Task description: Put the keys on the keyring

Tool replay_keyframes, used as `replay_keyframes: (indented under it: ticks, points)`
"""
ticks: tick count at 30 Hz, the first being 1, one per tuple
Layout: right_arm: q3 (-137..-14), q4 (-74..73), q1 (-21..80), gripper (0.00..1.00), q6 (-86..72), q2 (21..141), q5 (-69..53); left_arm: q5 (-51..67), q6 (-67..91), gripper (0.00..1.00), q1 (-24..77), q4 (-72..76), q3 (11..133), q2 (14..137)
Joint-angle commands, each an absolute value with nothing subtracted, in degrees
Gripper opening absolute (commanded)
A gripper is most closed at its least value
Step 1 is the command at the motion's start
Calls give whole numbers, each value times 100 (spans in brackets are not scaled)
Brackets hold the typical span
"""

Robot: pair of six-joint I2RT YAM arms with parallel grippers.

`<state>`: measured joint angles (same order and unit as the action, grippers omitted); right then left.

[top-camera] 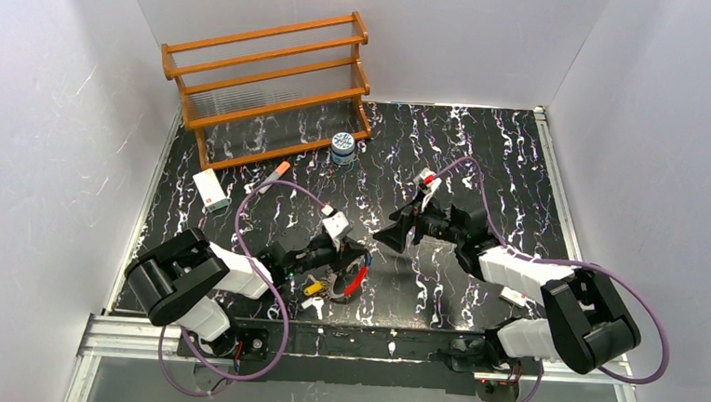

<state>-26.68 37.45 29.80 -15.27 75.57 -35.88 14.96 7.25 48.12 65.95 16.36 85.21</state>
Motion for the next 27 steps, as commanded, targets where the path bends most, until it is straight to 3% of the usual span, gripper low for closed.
replay_keyframes:
  ticks: [1,10,19,27]
  points:
    - [-2530,4156,2939,99,-1528,7527,-3661,1450,569,0,4819,6838,1767,8465]
    - [-2494,4309,2927,97,-1002,7520,-4794,1478,218,0,4816,6838,1418,7719]
    - [-2498,5118,2937,70,-1363,7818,-5848,1778,186,0,4819,6839,1242,7329]
    - [-2689,5499,3067,58,-1566,8246,-6011,1918,147,0,4823,6838,1263,7199]
